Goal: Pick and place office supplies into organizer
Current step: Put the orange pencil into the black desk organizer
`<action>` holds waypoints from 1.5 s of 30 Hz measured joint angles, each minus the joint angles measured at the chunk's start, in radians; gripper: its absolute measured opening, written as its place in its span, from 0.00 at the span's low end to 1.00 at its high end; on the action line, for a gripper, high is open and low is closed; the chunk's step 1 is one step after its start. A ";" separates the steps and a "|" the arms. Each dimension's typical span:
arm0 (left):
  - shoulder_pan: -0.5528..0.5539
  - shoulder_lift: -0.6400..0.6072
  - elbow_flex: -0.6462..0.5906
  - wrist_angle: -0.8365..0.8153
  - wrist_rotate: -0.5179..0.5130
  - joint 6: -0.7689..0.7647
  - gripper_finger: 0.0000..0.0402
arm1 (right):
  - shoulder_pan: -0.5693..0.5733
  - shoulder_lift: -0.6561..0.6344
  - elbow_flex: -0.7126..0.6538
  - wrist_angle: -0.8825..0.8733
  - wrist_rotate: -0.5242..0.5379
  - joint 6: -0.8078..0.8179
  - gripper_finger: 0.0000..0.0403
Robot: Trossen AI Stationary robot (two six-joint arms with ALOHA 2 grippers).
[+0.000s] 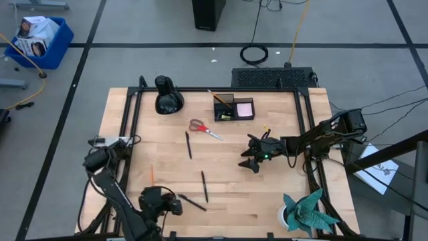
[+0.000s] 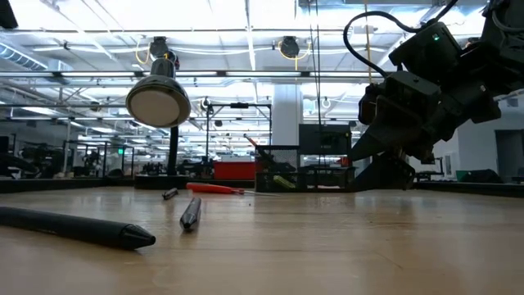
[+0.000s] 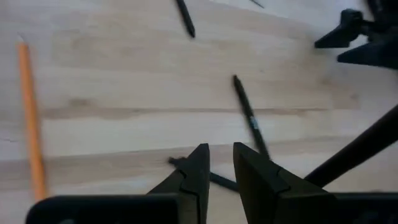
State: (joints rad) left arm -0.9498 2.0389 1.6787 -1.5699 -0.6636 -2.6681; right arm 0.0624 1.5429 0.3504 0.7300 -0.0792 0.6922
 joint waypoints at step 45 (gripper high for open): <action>0.195 0.004 -0.378 0.129 0.672 -0.386 0.20 | 0.000 0.000 0.000 0.000 0.000 0.000 0.81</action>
State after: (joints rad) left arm -0.7552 2.0426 1.3004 -1.4405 0.0086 -3.0536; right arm 0.0628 1.5429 0.3504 0.7303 -0.0792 0.6922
